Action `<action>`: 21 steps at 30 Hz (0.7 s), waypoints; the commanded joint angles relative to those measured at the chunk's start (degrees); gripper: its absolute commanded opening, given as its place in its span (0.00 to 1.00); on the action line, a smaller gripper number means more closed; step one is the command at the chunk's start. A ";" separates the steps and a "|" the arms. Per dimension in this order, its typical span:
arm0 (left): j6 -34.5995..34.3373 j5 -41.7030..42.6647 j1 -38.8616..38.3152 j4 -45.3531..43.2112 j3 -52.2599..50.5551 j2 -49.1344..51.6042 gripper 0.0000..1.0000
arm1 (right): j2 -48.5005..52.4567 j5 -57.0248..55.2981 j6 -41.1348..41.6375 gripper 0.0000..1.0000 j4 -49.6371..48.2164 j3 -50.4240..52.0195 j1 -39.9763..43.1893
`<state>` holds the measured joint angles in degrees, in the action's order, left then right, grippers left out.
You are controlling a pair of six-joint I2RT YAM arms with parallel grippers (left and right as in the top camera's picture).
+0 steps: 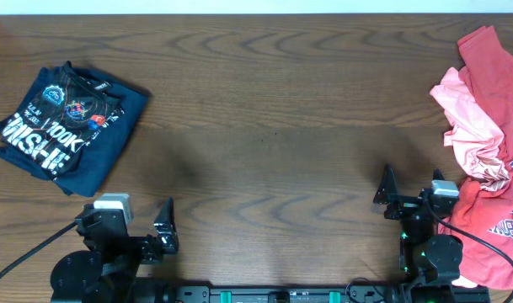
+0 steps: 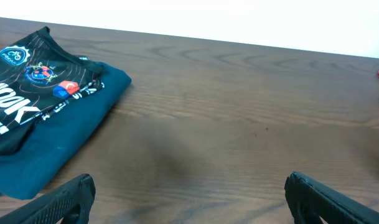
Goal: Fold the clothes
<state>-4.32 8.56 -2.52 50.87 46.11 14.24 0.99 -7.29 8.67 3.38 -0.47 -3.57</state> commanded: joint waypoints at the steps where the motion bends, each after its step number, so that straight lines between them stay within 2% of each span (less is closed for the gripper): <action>1: -0.22 -0.68 -0.24 -0.11 -0.13 -0.15 0.98 | -0.35 0.02 -0.61 0.99 0.11 0.15 0.24; 9: -0.22 -0.68 -0.22 1.01 -0.13 -0.17 0.98 | -0.35 0.02 -0.61 0.99 0.11 0.15 0.24; 14: 1.33 -3.45 0.37 4.20 -0.81 -1.18 0.98 | -0.35 0.02 -0.61 0.99 0.11 0.15 0.24; 18: 1.31 -4.83 0.48 2.91 -7.13 -4.66 0.98 | -0.35 0.02 -0.61 0.99 0.11 0.15 0.24; 21: 1.27 -4.74 0.48 -2.73 -14.08 -7.98 0.98 | -0.35 0.02 -0.61 0.99 0.11 0.15 0.24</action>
<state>-4.01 5.15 -2.35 51.05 37.04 8.84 0.99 -7.29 8.67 3.38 -0.47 -3.57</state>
